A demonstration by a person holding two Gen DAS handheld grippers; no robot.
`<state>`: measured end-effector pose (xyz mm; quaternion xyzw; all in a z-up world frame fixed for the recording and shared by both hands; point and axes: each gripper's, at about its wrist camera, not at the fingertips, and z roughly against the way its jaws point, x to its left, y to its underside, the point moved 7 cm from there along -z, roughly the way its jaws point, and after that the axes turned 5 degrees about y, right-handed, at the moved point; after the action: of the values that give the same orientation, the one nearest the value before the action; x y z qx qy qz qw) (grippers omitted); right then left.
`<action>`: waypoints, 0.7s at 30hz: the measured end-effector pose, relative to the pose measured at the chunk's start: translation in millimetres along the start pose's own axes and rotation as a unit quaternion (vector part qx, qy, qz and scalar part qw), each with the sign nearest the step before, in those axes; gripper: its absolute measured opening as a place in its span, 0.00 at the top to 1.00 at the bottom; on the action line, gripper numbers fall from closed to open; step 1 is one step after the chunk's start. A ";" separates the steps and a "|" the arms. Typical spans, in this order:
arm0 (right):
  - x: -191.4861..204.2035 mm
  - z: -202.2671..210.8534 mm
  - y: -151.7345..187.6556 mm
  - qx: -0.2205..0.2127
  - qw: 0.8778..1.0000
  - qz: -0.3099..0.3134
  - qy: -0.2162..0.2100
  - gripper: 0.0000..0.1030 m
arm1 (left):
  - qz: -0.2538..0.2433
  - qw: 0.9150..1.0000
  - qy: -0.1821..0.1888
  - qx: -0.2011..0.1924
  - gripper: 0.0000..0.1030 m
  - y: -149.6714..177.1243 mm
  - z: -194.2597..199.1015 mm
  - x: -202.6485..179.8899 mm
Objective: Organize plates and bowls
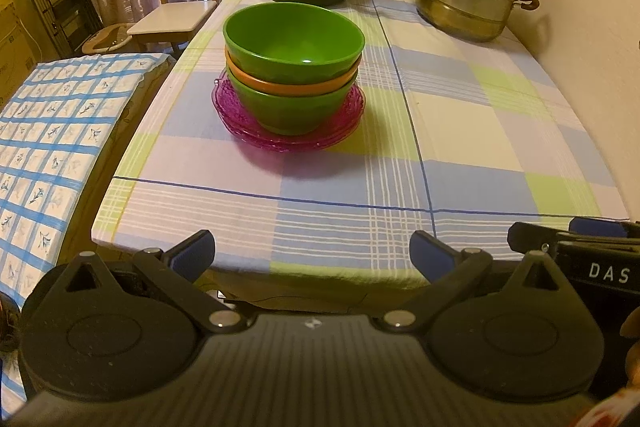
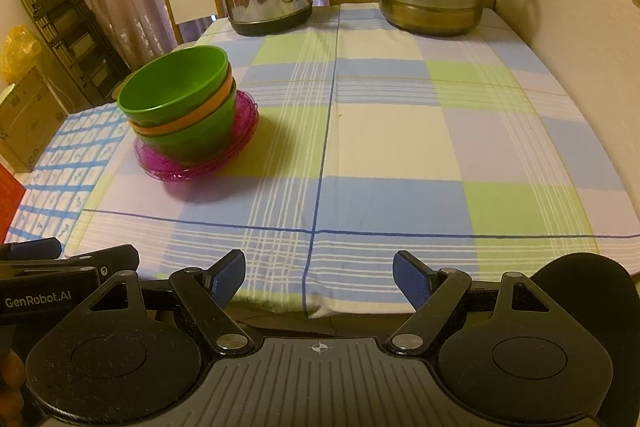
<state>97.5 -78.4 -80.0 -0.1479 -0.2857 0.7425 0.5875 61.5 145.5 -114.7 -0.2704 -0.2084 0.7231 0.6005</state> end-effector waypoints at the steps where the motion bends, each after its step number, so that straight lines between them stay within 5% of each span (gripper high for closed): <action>1: 0.0 0.0 0.0 0.000 1.000 0.000 0.000 0.22 | 0.000 1.000 0.000 0.000 0.00 0.1 0.0 -0.1; 21: -0.7 -0.6 0.2 -0.001 1.000 0.002 0.000 0.22 | -0.002 1.000 0.002 0.001 0.00 -1.1 -1.5 -2.9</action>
<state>97.8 -78.9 -80.7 -0.1491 -0.2858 0.7432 0.5863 63.6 142.8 -114.7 -0.2714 -0.2068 0.7216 0.6023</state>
